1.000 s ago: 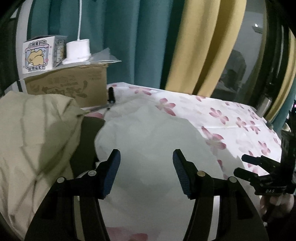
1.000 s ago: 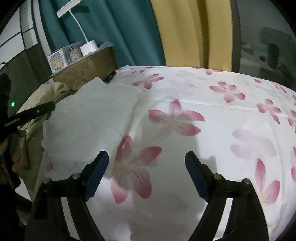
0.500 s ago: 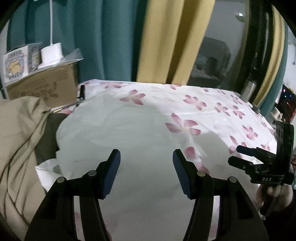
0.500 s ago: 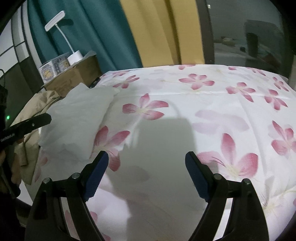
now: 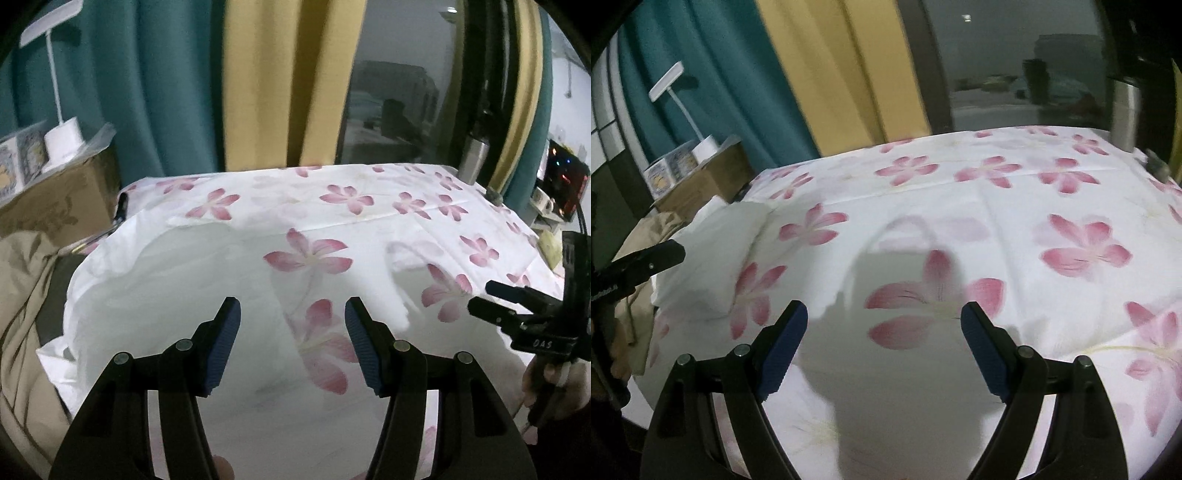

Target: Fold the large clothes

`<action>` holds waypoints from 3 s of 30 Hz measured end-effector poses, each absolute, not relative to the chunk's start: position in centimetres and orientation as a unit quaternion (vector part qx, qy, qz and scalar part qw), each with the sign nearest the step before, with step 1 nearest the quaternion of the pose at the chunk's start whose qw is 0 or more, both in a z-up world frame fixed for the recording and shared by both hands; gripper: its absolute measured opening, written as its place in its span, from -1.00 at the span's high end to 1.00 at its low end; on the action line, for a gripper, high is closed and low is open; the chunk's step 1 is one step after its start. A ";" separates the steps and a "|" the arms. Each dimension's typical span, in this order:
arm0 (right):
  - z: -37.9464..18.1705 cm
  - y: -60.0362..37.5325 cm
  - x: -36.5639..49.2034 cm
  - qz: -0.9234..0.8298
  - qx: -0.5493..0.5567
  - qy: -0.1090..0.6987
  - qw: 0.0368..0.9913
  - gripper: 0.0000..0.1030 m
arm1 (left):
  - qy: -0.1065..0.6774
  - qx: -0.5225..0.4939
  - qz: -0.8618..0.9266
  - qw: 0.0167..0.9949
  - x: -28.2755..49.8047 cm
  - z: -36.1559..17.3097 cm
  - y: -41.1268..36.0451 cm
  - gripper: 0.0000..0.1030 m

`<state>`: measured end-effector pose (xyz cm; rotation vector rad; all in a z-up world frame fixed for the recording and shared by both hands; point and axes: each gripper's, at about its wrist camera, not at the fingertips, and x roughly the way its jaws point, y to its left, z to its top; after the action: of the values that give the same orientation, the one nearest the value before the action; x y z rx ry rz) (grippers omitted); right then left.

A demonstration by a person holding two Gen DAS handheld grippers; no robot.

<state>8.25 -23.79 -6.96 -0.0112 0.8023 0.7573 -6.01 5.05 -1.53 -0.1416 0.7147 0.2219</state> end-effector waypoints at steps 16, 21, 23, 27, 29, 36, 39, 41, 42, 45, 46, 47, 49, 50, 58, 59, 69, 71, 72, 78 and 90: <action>-4.4 -31.8 9.2 0.267 0.005 0.350 0.898 -0.65 | 0.324 -0.050 0.045 0.944 -2.1 0.0 -0.8 -0.26; -2.4 -33.5 9.3 0.244 -0.005 0.329 0.912 -0.65 | 0.303 -0.020 0.031 0.952 -1.4 1.7 -2.8 -0.30; -1.6 -33.9 9.2 0.237 -0.012 0.318 0.918 -0.65 | 0.294 -0.010 0.026 0.955 -1.3 2.4 -3.5 -0.30; 0.3 -34.5 8.5 0.226 -0.023 0.296 0.928 -0.65 | 0.273 0.005 0.019 0.962 -1.8 3.9 -4.6 -0.30; 1.4 -34.7 8.1 0.221 -0.031 0.283 0.933 -0.65 | 0.261 0.007 0.019 0.965 -2.2 4.7 -4.9 -0.30; 5.0 -35.0 6.5 0.219 -0.034 0.242 0.945 -0.86 | 0.225 0.018 0.013 0.974 -3.3 7.8 -5.3 -0.30; 6.7 -34.8 5.7 0.222 -0.041 0.220 0.949 -0.86 | 0.210 0.026 0.016 0.977 -3.8 8.8 -5.5 -0.30; 7.8 -34.7 5.2 0.222 -0.045 0.208 0.952 -0.86 | 0.197 0.028 0.017 0.980 -4.2 9.7 -5.5 -0.30; 8.2 -34.6 5.0 0.222 -0.047 0.202 0.953 -0.86 | 0.188 0.030 0.018 0.982 -4.6 10.3 -5.6 -0.30; 9.6 -34.4 4.3 0.222 -0.053 0.185 0.956 -0.87 | 0.172 0.036 0.020 0.984 -5.3 11.4 -5.7 -0.30; 10.0 -34.3 4.1 0.221 -0.055 0.179 0.957 -0.87 | 0.162 0.040 0.019 0.986 -5.8 12.0 -5.8 -0.30; 10.3 -34.2 4.0 0.221 -0.057 0.175 0.958 -0.87 | 0.156 0.043 0.019 0.987 -6.1 12.4 -5.9 -0.30; 11.0 -34.0 3.6 0.221 -0.060 0.167 0.959 -0.87 | 0.144 0.050 0.021 0.988 -6.8 13.2 -6.0 -0.30; 11.3 -33.9 3.4 0.221 -0.061 0.163 0.960 -0.87 | 0.140 0.051 0.021 0.989 -7.1 13.5 -6.0 -0.30; 13.5 -32.6 1.8 0.222 -0.074 0.132 0.963 -0.87 | 0.115 0.047 0.028 0.992 -8.7 15.2 -5.4 -0.30; 13.7 -32.5 1.6 0.222 -0.075 0.129 0.964 -0.87 | 0.112 0.046 0.030 0.992 -8.9 15.4 -5.2 -0.30; 16.6 -32.1 -1.5 0.215 -0.088 0.093 0.968 -0.88 | 0.072 0.028 0.055 0.996 -12.8 17.9 -3.4 -0.30; 16.9 -32.1 -2.1 0.215 -0.090 0.087 0.969 -0.89 | 0.063 0.026 0.066 0.995 -13.7 18.3 -3.1 -0.30; 17.1 -32.1 -2.4 0.214 -0.091 0.084 0.969 -0.89 | 0.056 0.023 0.073 0.995 -14.4 18.4 -2.8 -0.30; 18.1 -31.9 -4.4 0.217 -0.091 0.062 0.970 -0.98 | 0.035 0.003 0.100 0.994 -16.8 19.1 -1.4 -0.30; 17.3 -31.5 -6.4 0.231 -0.068 0.065 0.968 -0.98 | 0.030 -0.021 0.127 0.991 -20.1 18.6 0.5 -0.31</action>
<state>-6.36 -31.51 17.28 -0.1372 0.1321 0.4659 -20.09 0.54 18.64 -0.0418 0.0605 0.2553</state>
